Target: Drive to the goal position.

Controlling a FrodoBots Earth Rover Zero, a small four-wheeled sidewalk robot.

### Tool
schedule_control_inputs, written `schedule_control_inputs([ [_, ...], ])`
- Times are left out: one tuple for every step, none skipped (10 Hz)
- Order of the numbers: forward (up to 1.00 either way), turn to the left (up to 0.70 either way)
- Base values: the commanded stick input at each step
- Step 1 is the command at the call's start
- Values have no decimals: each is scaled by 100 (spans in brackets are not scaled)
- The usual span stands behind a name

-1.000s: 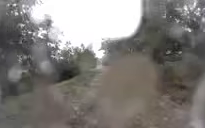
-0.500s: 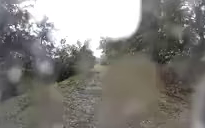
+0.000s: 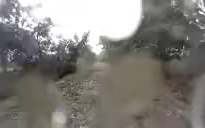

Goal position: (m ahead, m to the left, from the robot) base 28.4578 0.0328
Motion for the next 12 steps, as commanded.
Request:
schedule_control_inputs([
  [85, 0],
  [85, 0],
  [85, 0],
  [85, 0],
  [85, 0],
  [85, 0],
  [85, 0],
  [85, 0],
  [85, 0],
  [85, 0],
  [85, 0],
  [85, 0],
])
